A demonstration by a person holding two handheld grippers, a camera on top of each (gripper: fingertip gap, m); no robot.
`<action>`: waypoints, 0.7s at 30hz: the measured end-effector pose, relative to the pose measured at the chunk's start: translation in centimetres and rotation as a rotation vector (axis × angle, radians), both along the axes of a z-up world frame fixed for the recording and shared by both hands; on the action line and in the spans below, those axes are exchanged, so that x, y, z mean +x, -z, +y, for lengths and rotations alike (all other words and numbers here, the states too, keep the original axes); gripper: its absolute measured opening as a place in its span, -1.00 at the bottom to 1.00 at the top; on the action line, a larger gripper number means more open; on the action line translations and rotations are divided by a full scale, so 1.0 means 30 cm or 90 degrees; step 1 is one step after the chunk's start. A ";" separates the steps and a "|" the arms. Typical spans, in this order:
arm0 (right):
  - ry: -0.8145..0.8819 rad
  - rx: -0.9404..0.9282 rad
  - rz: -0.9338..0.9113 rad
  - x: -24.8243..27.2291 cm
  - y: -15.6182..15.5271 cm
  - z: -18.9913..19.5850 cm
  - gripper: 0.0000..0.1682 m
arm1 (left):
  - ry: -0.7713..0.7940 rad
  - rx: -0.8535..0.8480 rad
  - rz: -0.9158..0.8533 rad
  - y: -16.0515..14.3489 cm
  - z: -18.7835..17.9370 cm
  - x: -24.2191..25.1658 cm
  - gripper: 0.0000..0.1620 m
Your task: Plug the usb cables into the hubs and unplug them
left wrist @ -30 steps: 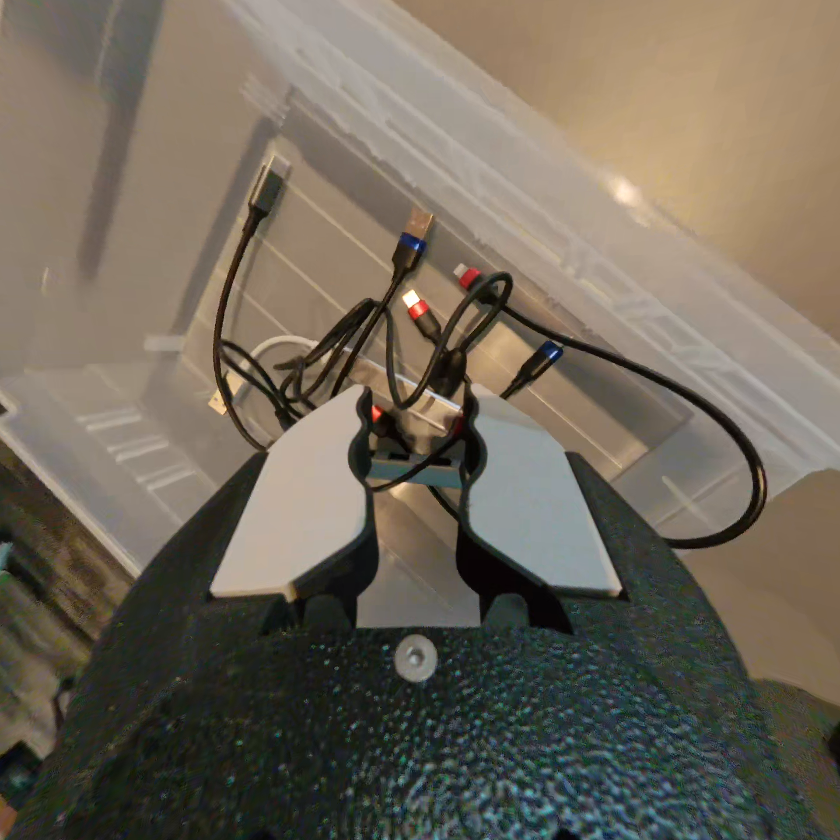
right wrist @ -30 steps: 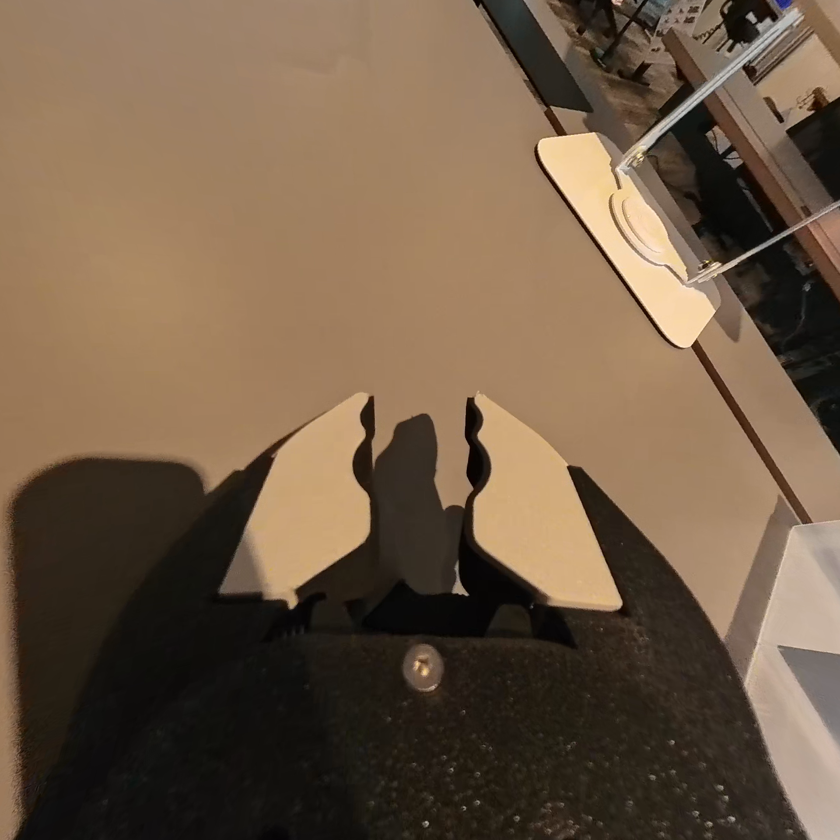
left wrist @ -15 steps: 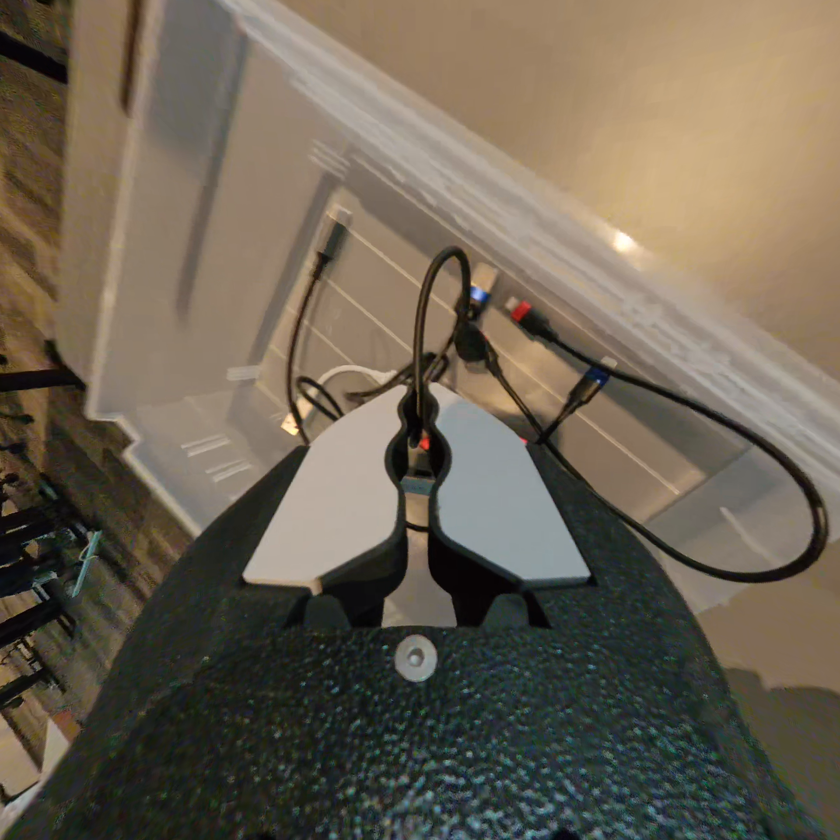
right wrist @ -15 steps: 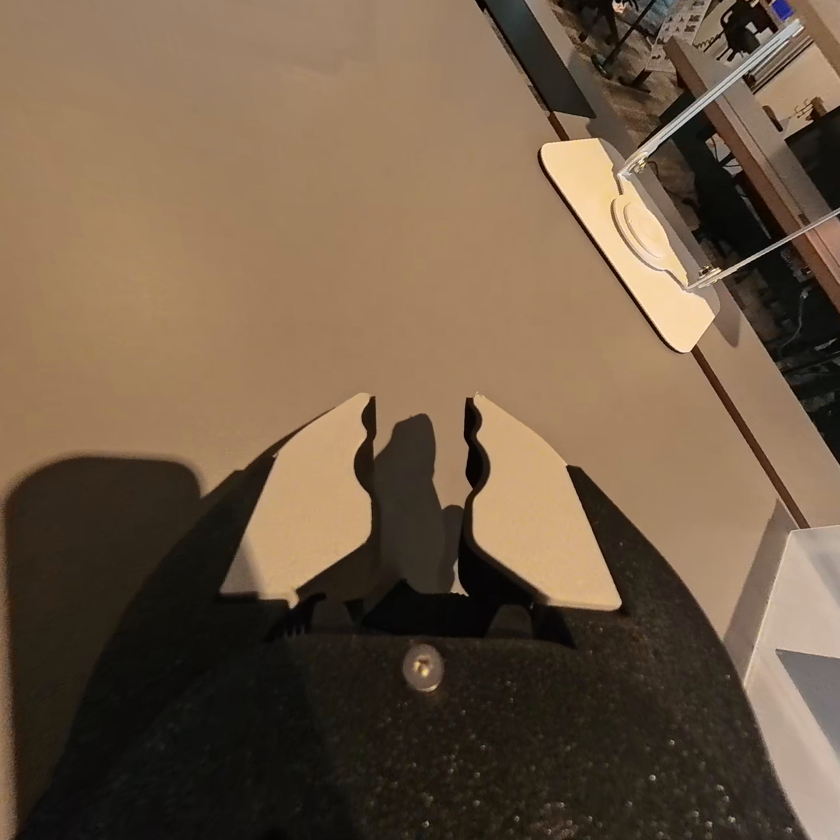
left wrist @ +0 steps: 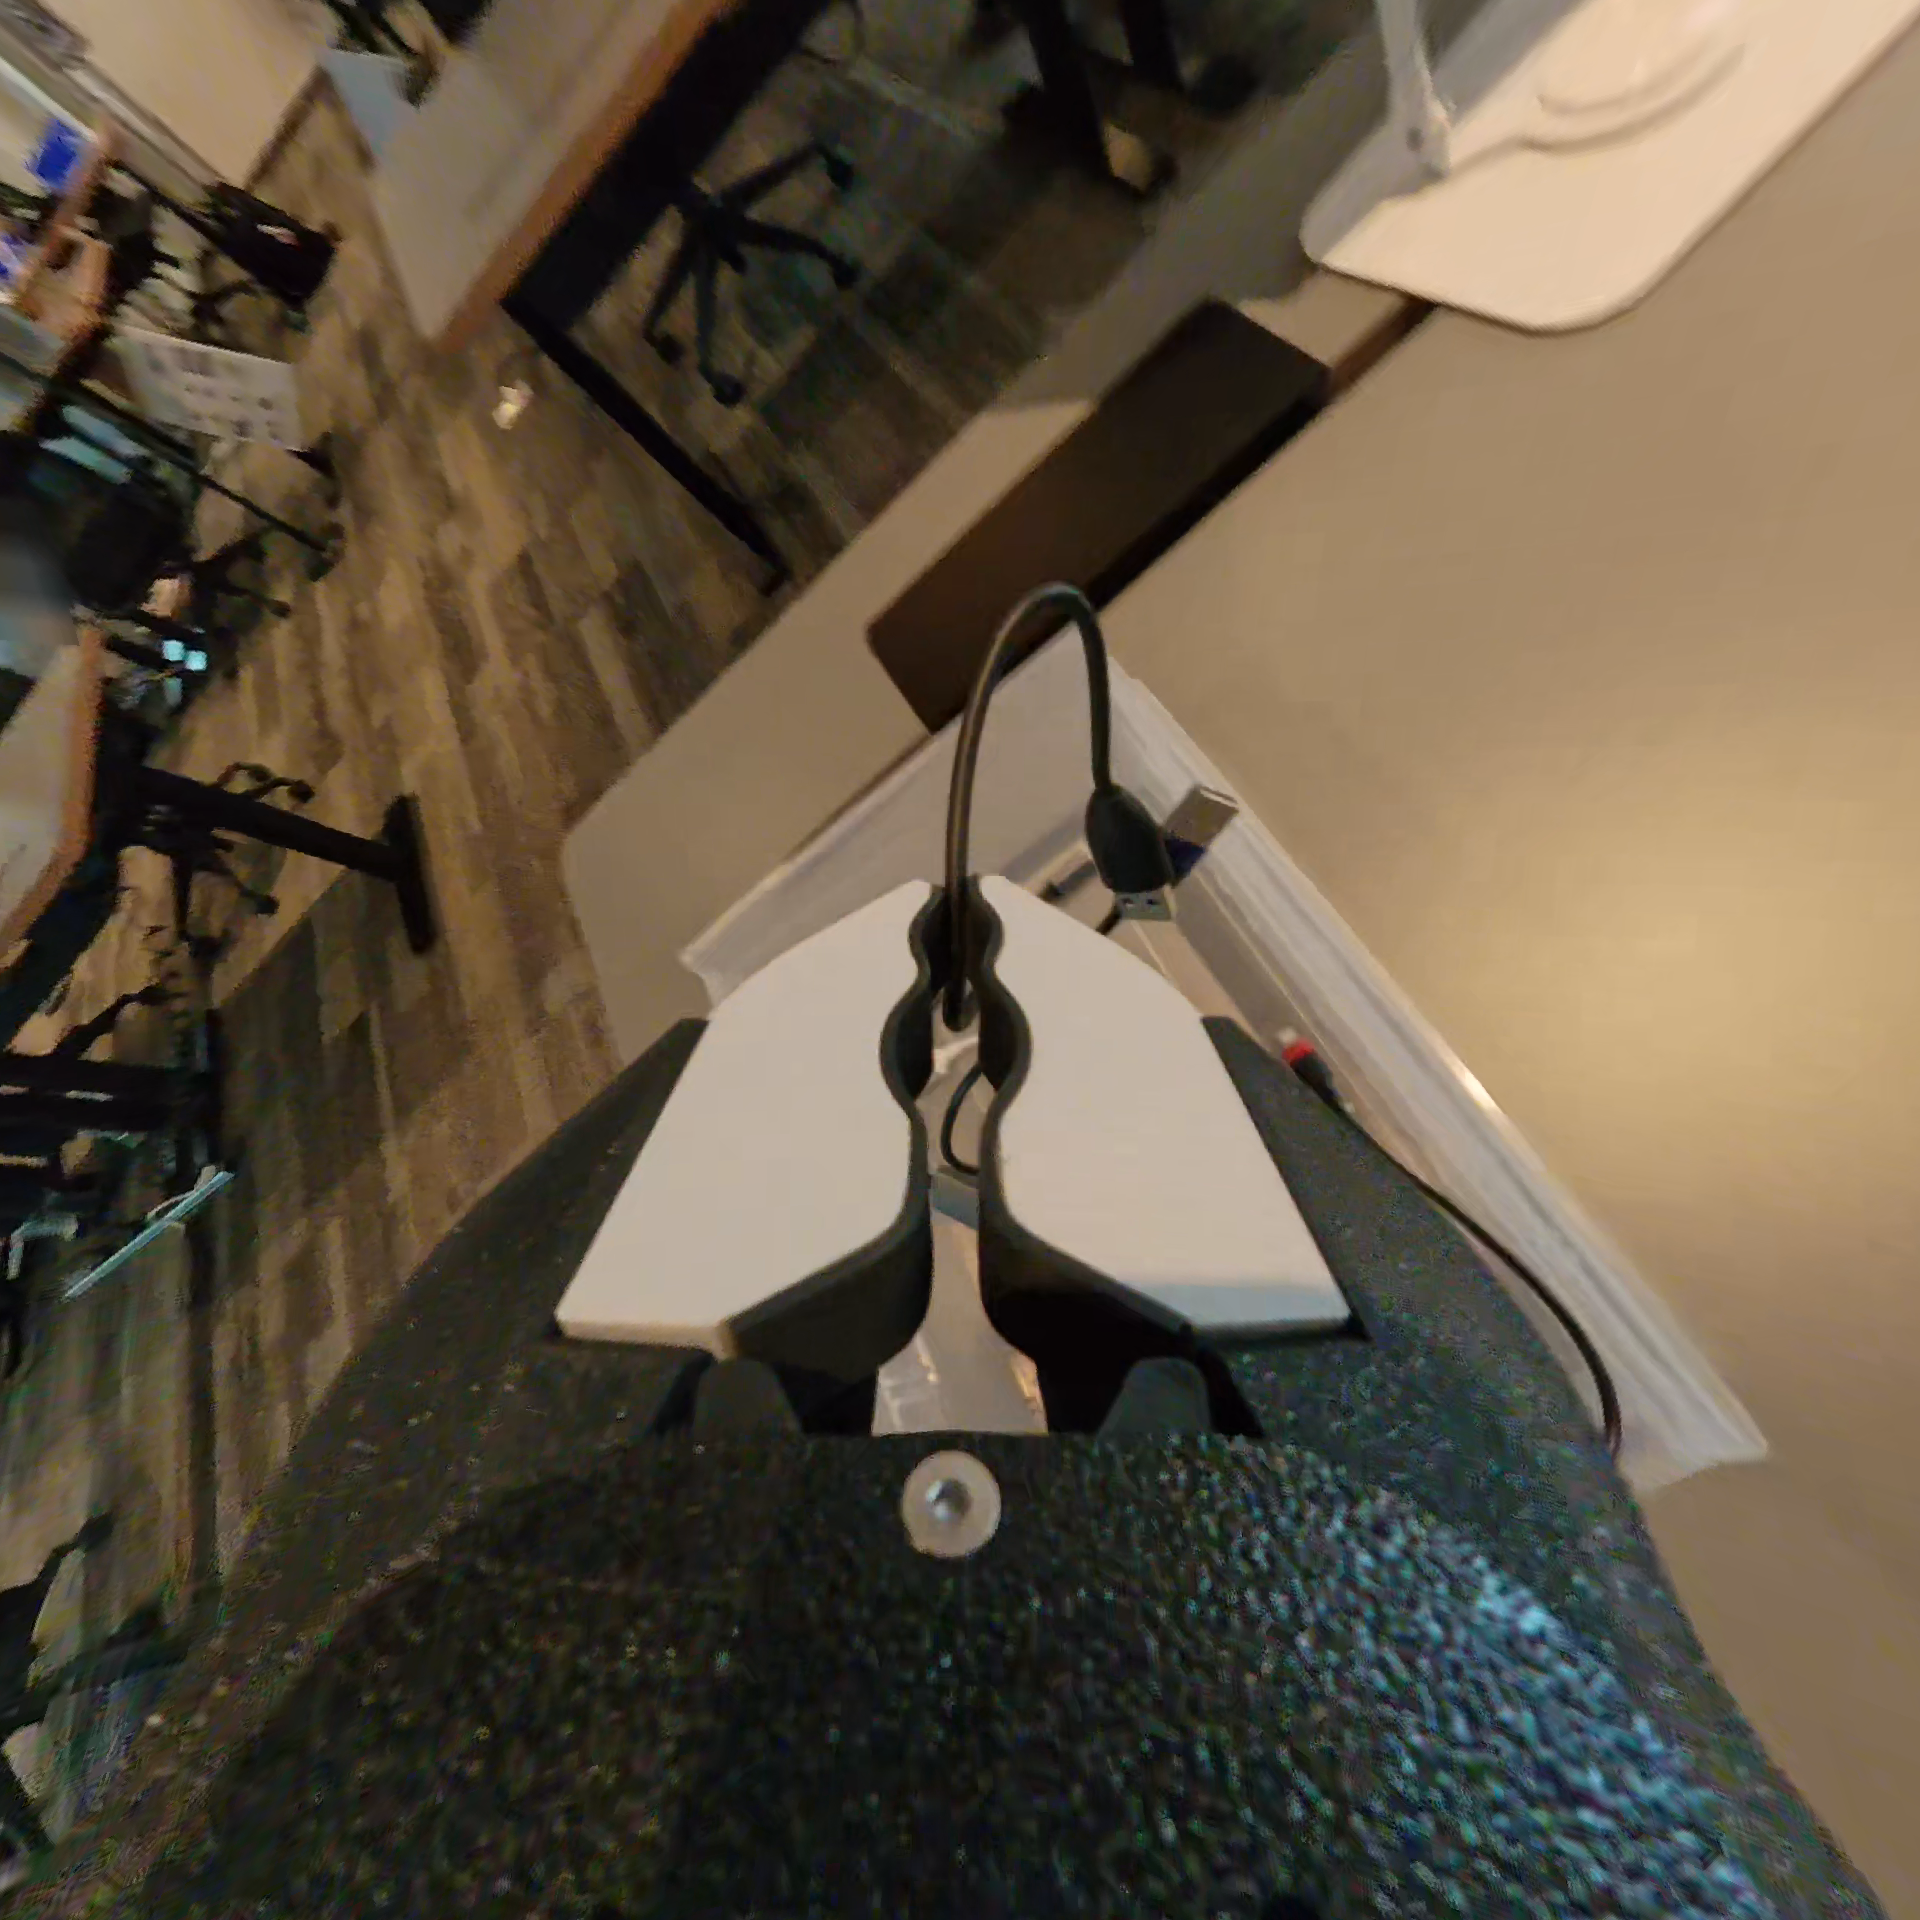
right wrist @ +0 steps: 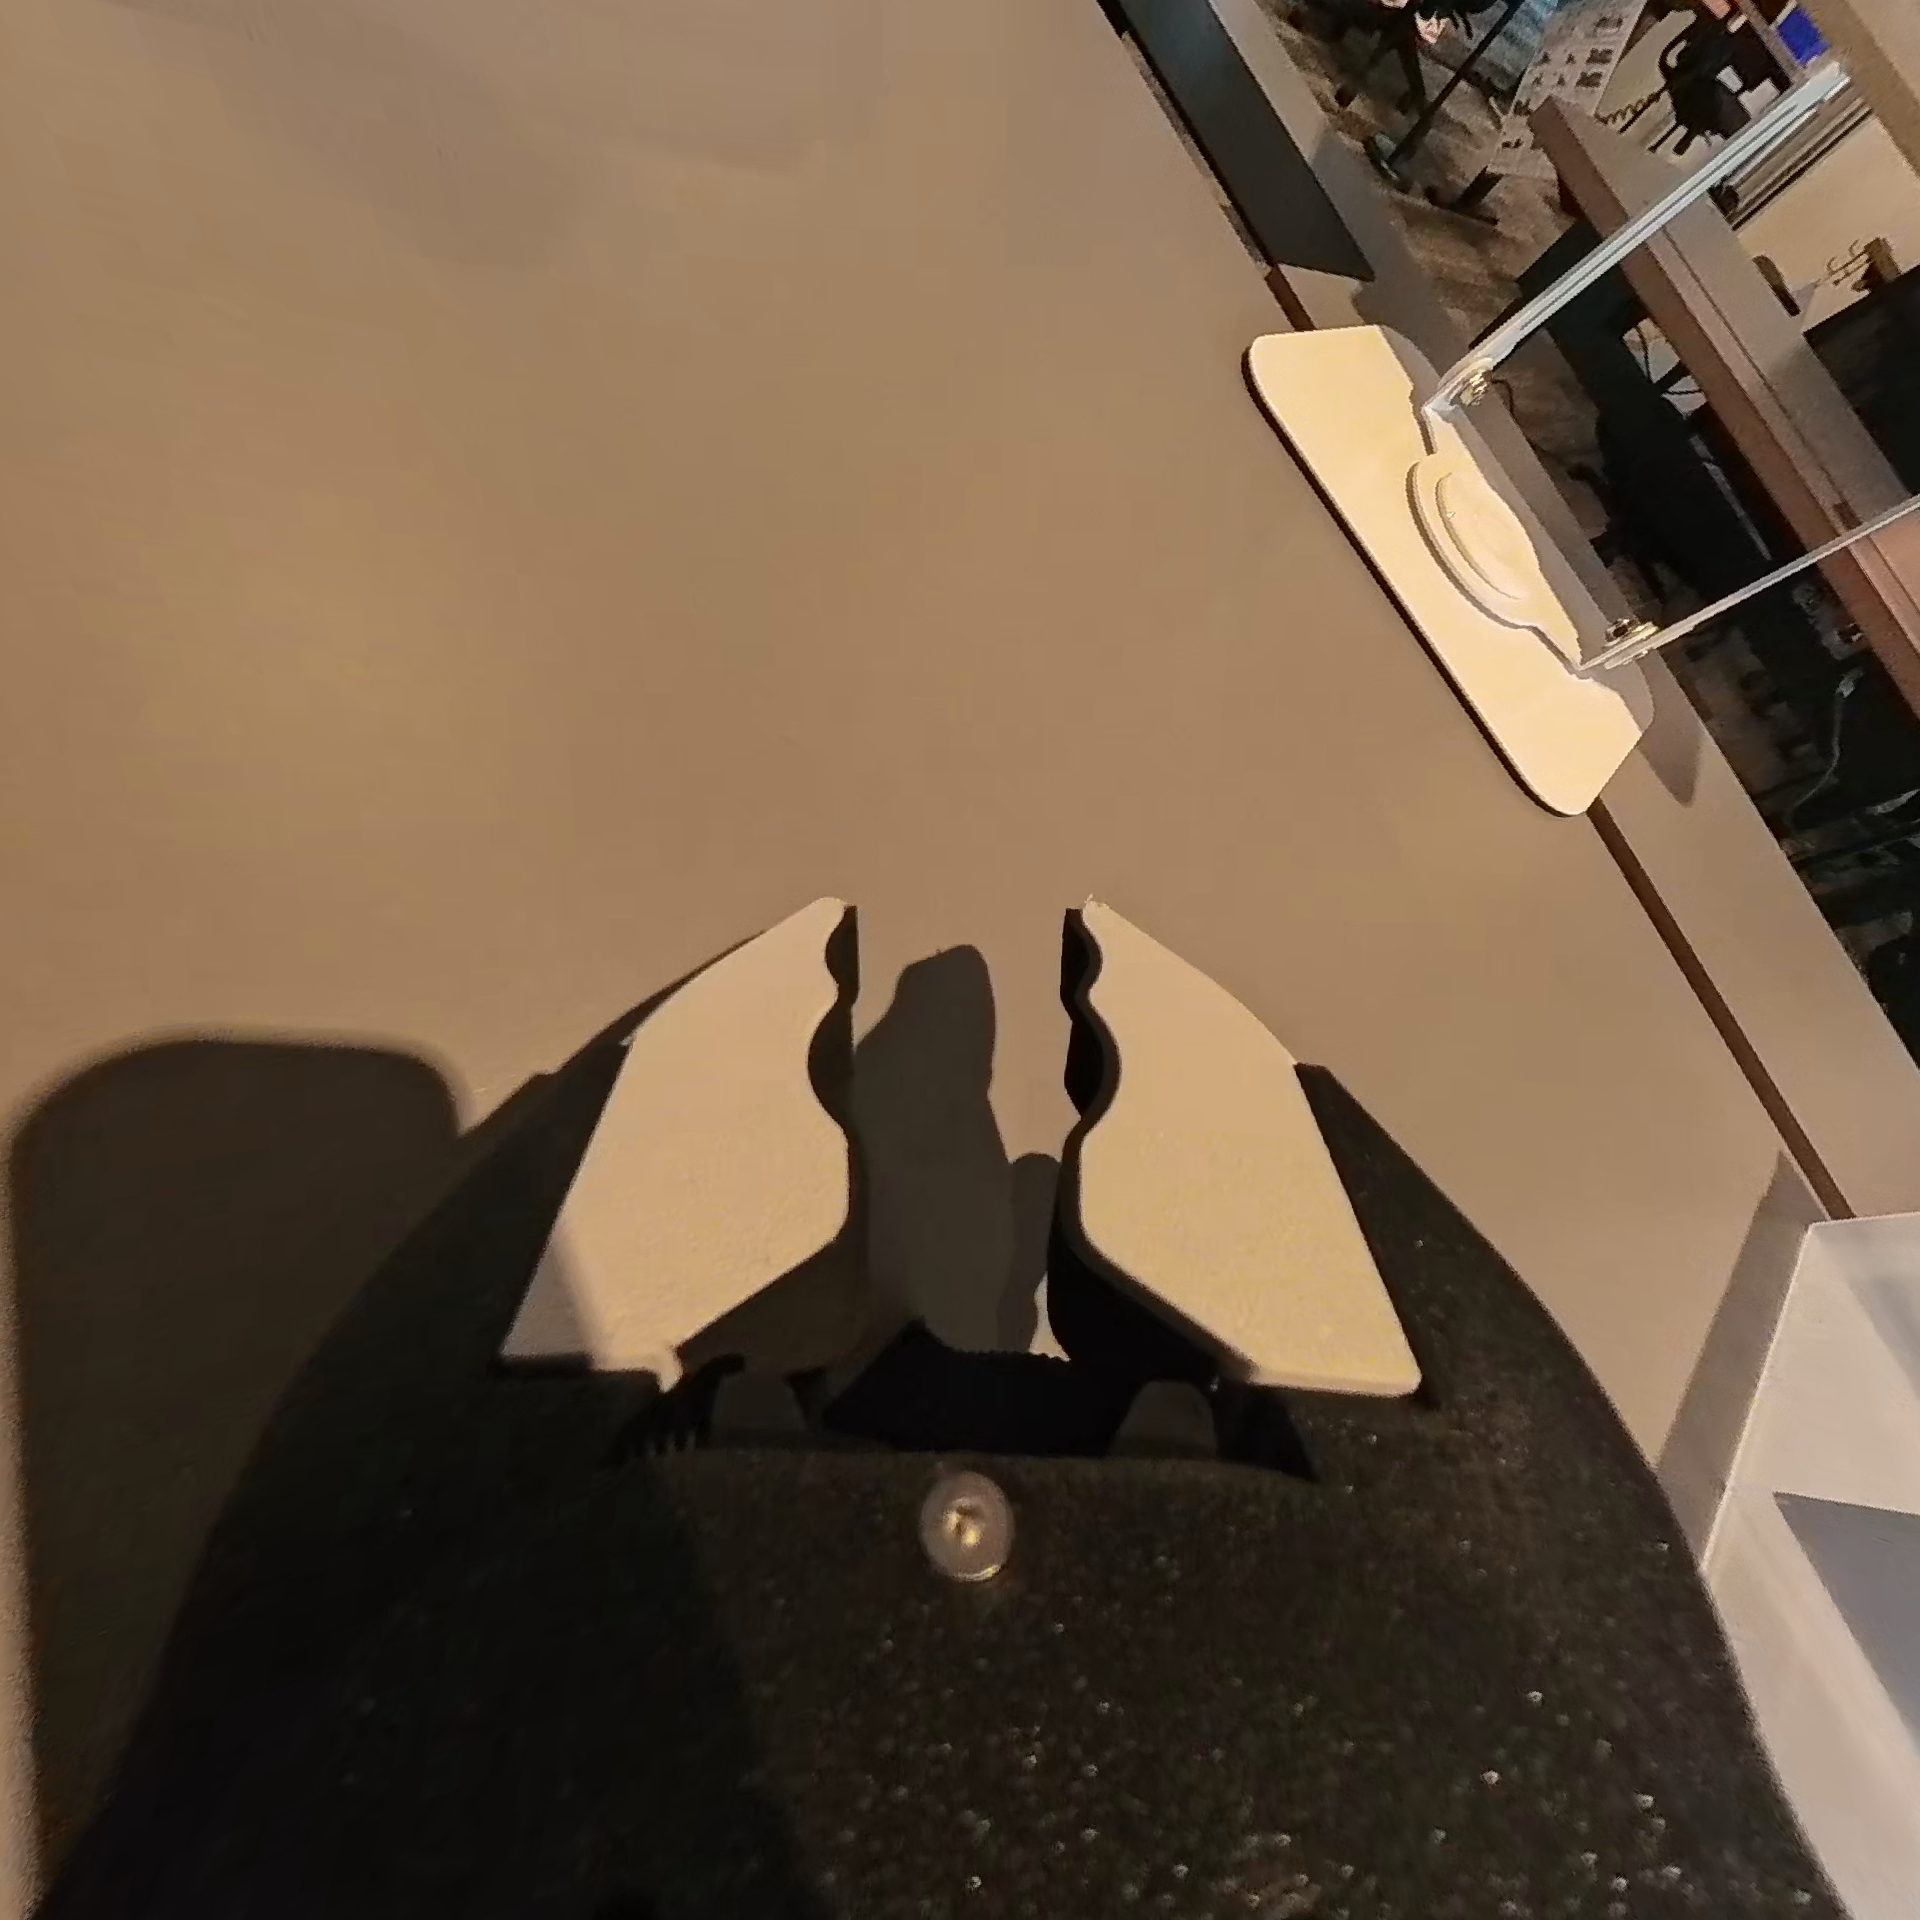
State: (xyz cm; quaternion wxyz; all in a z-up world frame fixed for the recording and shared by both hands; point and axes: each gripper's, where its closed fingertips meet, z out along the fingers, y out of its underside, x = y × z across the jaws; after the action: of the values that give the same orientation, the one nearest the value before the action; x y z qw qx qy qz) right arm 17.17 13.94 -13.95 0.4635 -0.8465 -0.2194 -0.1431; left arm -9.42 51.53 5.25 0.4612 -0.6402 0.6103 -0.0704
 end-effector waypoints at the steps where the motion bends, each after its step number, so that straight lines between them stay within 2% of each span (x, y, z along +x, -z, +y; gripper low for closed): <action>1: 0.000 0.000 0.000 0.000 0.000 0.000 -0.56 | -0.014 0.013 -0.018 -0.033 0.006 0.000 -0.97; 11: -0.002 0.001 -0.002 -0.002 0.000 -0.002 -0.56 | -0.100 0.148 -0.104 -0.340 0.031 -0.022 -0.97; 16: -0.004 0.001 -0.003 -0.003 -0.001 -0.002 -0.56 | -0.110 0.234 -0.055 -0.467 0.017 -0.031 -0.97; 21: -0.007 0.000 -0.002 -0.006 0.000 -0.004 -0.56 | -0.115 0.310 -0.061 -0.627 -0.022 -0.037 -0.97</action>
State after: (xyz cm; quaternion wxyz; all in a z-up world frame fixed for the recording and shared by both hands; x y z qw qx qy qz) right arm 16.99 13.83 -13.95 0.4640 -0.8449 -0.2251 -0.1419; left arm -10.54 50.87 24.05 0.6340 -0.5584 0.5274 0.0897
